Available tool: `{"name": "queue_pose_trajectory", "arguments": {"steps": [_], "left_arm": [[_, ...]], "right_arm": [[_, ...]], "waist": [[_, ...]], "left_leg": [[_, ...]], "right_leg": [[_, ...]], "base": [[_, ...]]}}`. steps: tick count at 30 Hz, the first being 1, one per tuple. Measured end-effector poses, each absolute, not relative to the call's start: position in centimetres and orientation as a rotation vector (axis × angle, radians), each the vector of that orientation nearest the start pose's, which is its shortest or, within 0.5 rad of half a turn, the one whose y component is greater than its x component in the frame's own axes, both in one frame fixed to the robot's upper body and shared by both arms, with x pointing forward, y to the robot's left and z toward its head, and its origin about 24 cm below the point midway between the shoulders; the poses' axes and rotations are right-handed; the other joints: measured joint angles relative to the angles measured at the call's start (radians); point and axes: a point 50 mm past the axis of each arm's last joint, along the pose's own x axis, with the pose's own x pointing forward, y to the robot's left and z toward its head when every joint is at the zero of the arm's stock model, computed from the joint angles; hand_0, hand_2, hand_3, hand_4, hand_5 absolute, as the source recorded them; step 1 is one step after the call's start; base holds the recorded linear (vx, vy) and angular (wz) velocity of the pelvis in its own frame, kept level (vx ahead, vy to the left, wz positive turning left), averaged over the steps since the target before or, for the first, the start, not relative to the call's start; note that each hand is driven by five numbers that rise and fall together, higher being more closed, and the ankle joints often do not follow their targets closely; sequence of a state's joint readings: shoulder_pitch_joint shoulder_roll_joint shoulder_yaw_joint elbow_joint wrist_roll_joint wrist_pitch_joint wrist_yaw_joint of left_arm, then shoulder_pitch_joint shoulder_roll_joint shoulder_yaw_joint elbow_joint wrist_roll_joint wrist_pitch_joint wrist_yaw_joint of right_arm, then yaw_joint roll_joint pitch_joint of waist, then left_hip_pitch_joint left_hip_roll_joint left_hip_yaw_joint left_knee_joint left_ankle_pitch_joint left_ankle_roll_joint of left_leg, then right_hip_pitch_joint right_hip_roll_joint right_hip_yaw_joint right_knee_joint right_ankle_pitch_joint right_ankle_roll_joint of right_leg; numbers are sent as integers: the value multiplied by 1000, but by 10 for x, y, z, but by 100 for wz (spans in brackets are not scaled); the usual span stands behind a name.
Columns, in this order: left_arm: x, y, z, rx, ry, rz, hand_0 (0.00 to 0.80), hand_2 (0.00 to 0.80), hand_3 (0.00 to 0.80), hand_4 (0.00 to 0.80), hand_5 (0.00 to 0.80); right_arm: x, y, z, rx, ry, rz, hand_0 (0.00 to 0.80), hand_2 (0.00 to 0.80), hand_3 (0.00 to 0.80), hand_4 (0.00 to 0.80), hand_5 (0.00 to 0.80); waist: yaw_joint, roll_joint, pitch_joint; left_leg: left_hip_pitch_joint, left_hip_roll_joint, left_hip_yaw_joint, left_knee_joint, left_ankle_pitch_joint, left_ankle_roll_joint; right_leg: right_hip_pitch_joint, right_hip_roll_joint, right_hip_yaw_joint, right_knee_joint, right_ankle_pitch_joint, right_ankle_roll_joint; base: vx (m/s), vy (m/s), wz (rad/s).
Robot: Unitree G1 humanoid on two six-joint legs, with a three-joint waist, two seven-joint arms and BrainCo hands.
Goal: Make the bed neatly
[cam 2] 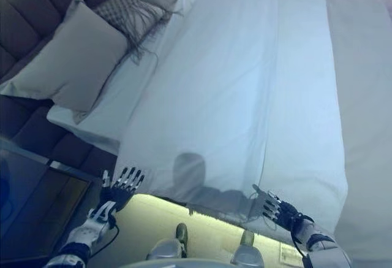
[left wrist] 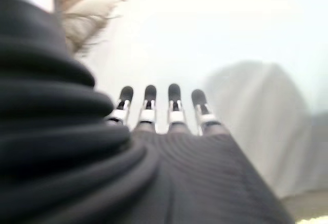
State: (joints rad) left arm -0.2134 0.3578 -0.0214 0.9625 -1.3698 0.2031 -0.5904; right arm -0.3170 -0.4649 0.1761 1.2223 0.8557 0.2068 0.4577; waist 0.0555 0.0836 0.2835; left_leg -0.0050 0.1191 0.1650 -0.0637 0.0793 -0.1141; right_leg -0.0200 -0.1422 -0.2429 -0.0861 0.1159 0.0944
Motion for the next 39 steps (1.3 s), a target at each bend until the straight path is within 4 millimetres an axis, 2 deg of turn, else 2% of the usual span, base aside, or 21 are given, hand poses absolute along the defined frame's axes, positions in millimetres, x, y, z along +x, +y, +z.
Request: {"name": "queue_pose_trajectory", "arguments": {"steps": [2,3,6,9,12,17,23,32,35,39], "left_arm": [[252,235,-58,-1175,325,-43,0,0,0,0,0],[258,233,-55,-1169,316,-54,0,0,0,0,0],[288,227,-30,-1147,258,-122,0,0,0,0,0],[304,227,-16,-1099,253,-145,0,0,0,0,0],[321,230,3,-1036,233,-158,0,0,0,0,0],[340,226,24,-965,201,-183,0,0,0,0,0],[351,224,40,-922,175,-184,0,0,0,0,0],[369,215,65,-925,124,-201,0,0,0,0,0],[373,210,70,-924,120,-199,0,0,0,0,0],[382,206,87,-902,97,-198,0,0,0,0,0]], "right_arm": [[242,-261,-76,494,769,49,0,0,0,0,0],[249,-257,-71,479,746,77,0,0,0,0,0],[288,-234,-39,400,622,245,0,0,0,0,0],[310,-217,-17,325,566,352,0,0,0,0,0],[335,-194,16,257,466,458,0,0,0,0,0],[356,-169,53,232,360,546,0,0,0,0,0],[373,-155,82,205,309,567,0,0,0,0,0],[390,-134,115,150,285,594,0,0,0,0,0],[393,-130,116,150,297,574,0,0,0,0,0],[400,-126,131,127,277,556,0,0,0,0,0]], "waist": [[-22,-10,40],[-28,-12,55],[-45,-17,124],[-66,-12,158],[-70,-11,203],[-71,-4,216],[-74,1,219],[-71,12,225],[-70,14,226],[-70,15,226]], "left_leg": [[-27,-4,0,10,1,2],[-31,-5,1,14,1,2],[-75,-4,1,36,2,3],[-108,-4,0,51,2,3],[-146,-5,4,68,2,4],[-225,-19,11,88,6,13],[-306,-45,26,115,13,32],[-473,-60,24,217,4,46],[-511,-60,21,256,-4,47],[-606,-53,19,358,-40,50]], "right_leg": [[-30,-4,14,1,12,0],[-37,-4,20,2,15,-1],[-81,-4,36,7,28,-6],[-118,-6,42,26,30,-8],[-179,-10,65,64,31,-9],[-281,-30,75,115,29,-9],[-402,-63,106,201,14,0],[-593,-97,131,353,-24,-7],[-630,-103,135,394,-37,-10],[-718,-109,152,474,-60,-12]], "base": [[-127,104,-18],[-112,107,-16],[-94,103,-14],[-101,102,-6],[-85,126,-14],[-42,144,-6],[-22,144,-4],[-8,119,7],[-8,98,7],[-34,61,3]]}}
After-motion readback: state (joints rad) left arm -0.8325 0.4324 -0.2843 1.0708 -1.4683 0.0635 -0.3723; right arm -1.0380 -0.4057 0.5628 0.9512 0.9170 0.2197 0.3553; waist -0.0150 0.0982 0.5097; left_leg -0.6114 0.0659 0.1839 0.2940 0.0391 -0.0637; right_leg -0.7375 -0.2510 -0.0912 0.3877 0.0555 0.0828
